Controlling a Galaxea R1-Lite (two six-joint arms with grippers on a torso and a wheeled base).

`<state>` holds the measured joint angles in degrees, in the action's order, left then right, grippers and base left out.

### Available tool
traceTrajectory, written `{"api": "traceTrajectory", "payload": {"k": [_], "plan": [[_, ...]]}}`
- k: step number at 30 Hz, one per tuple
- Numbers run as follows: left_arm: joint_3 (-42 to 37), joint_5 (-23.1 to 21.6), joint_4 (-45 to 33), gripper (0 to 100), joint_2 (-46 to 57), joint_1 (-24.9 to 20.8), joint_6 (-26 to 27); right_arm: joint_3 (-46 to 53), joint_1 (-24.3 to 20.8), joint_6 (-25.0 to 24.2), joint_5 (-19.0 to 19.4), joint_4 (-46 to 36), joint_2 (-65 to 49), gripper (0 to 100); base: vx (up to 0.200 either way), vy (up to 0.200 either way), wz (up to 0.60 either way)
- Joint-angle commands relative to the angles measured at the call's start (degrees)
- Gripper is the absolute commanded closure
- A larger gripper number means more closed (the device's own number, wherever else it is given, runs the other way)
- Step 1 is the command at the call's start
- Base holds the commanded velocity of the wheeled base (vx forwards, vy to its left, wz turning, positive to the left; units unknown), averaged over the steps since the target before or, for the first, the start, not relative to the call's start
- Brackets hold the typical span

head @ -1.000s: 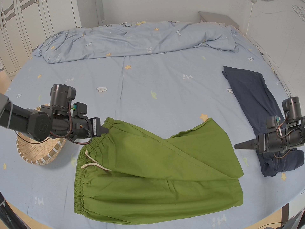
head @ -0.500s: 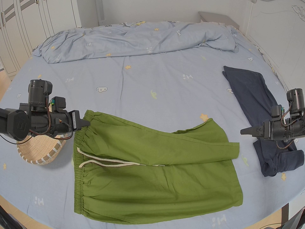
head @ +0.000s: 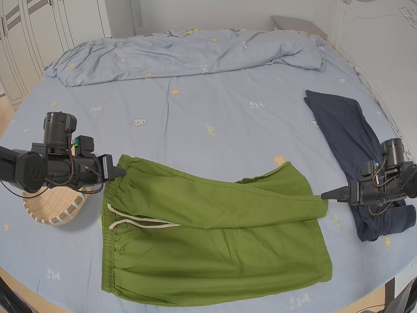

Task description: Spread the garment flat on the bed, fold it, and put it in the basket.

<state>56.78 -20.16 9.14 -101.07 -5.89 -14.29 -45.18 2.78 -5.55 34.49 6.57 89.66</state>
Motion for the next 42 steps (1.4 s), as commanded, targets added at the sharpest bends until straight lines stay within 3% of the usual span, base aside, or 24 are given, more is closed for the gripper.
{"api": "traceTrajectory", "payload": {"k": [1, 4, 20, 21, 39, 42], "plan": [[0.3, -0.1, 0.0, 100, -1.1, 0.0, 0.0, 1.2, -0.1, 0.1, 4.3, 0.7, 1.8, 0, 0.000, 0.000, 0.00], [0.3, -0.1, 0.0, 100, -1.1, 0.0, 0.0, 0.5, -0.1, 0.0, 5.9, 1.0, 2.9, 0, 0.000, 0.000, 0.00], [0.3, -0.1, 0.3, 100, -1.6, 0.0, 0.1, 1.3, -1.4, -0.3, 6.2, 7.8, 5.8, 0, 0.000, 0.000, 0.00], [0.3, -0.1, 0.4, 100, -1.7, 0.0, 0.1, 1.3, -1.4, -0.3, 6.2, 7.8, 5.8, 100, 0.000, 0.000, 0.00], [-0.5, 0.2, 0.8, 100, -2.0, 0.7, 0.1, 3.8, 2.1, 0.0, 7.5, 7.8, 4.7, 100, 0.000, 0.000, 0.00], [-1.3, 0.0, 0.8, 100, -2.2, 1.6, -0.1, 5.1, 2.4, -0.7, 7.1, 7.6, -1.3, 100, 0.000, 0.000, 0.00]]}}
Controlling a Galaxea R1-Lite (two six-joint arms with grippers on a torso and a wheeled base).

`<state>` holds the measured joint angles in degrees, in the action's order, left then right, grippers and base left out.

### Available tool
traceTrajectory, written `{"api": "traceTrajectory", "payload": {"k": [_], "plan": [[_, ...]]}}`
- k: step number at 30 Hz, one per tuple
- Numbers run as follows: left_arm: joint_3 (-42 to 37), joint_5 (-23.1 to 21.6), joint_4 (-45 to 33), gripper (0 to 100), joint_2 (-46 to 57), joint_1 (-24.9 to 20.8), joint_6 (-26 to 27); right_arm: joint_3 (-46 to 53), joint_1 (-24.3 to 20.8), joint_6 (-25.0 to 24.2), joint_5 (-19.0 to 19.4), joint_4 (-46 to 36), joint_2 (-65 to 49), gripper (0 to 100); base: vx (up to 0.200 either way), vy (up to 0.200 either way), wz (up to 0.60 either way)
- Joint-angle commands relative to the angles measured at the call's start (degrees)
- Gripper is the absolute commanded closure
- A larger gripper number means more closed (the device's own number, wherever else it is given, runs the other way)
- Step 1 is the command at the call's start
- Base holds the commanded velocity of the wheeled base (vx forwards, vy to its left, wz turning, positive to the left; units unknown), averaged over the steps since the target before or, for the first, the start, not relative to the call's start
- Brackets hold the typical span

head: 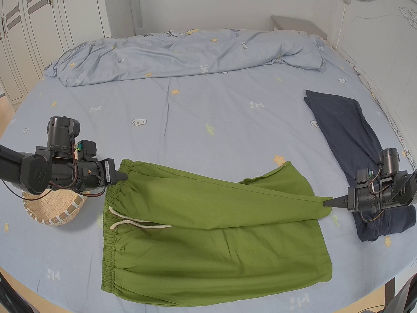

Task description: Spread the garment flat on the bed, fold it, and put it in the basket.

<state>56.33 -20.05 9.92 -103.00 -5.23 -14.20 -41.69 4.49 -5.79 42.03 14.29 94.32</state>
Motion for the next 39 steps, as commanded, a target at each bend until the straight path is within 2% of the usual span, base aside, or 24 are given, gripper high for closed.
{"api": "traceTrajectory", "payload": {"k": [1, 2, 4, 5, 6, 9, 11, 12, 14, 20, 21, 24, 28, 34, 35, 39], "plan": [[-0.6, -0.2, 0.0, 100, -0.2, 1.4, -0.2, 1.9, 0.4, -0.6, -0.5, -0.5, -8.6, 100, 0.000, 0.000, 0.00], [-0.6, -0.2, 0.0, 100, -0.2, 1.4, -0.2, 1.9, 0.4, -0.6, -0.5, -0.5, -8.6, 100, 0.000, 0.000, 0.00], [-0.5, -0.2, 0.1, 100, 0.5, 2.2, -0.3, 2.2, 0.2, -1.2, -0.5, -1.1, -14.3, 100, 0.000, 0.000, 0.00], [-1.4, -0.2, 0.1, 100, 2.5, 2.6, -0.4, 1.5, -0.5, -2.9, -0.5, -3.9, -20.0, 100, 0.000, 0.000, 0.00], [-1.5, -0.2, 0.1, 100, 2.6, 2.6, -0.4, 1.4, -0.6, -3.0, -0.5, -4.3, -20.4, 100, 0.000, 0.000, 0.00], [-3.3, -1.5, 0.4, 100, 4.6, 2.6, -0.6, -5.6, -2.3, -4.2, -0.5, -18.8, -29.7, 100, 0.000, 0.000, 0.00], [-3.2, -1.6, 0.4, 100, 4.7, 2.5, -0.6, -7.5, -2.5, -4.1, -0.5, -22.6, -30.9, 100, 0.000, 0.000, 0.00], [-3.1, -1.6, 0.4, 100, 4.9, 2.3, -0.5, -10.5, -4.0, -3.7, -0.5, -28.3, -33.0, 100, 0.000, 0.000, 0.00], [-3.1, -1.6, 0.4, 100, 5.4, 2.3, -0.6, -12.8, -6.0, -3.6, -0.5, -31.1, -34.4, 100, 0.000, 0.000, 0.00], [-3.0, -1.6, 0.4, 100, 5.2, 2.4, -0.6, -14.6, -9.1, -4.1, -0.5, -31.8, -35.1, 100, 0.000, 0.000, 0.00], [-3.0, -1.7, 0.4, 100, 5.4, 2.5, -0.7, -15.2, -10.9, -4.2, -0.5, -33.4, -36.8, 100, 0.000, 0.000, 0.00], [-3.0, -1.7, 0.4, 100, 5.8, 2.4, -0.7, -15.8, -12.3, -4.2, -0.5, -35.5, -37.4, 100, 0.000, 0.000, 0.00], [-3.1, -1.7, 0.4, 100, 6.1, 2.3, -0.8, -15.6, -11.8, -4.2, -0.5, -35.4, -36.2, 100, 0.000, 0.000, 0.00], [-2.9, -1.7, 0.4, 100, 5.6, 2.4, -0.7, -15.8, -10.1, -3.6, -0.8, -32.8, -27.5, 100, 0.000, 0.000, 0.00], [-2.8, -1.8, 0.5, 100, 5.4, 2.4, -0.7, -16.1, -9.9, -3.6, -0.9, -28.3, -23.0, 100, 0.000, 0.000, 0.00], [-2.4, -1.7, 0.7, 100, 4.6, 2.7, -0.7, -19.7, -9.6, -3.6, -1.0, -24.4, -16.0, 100, 0.000, 0.000, 0.00]]}}
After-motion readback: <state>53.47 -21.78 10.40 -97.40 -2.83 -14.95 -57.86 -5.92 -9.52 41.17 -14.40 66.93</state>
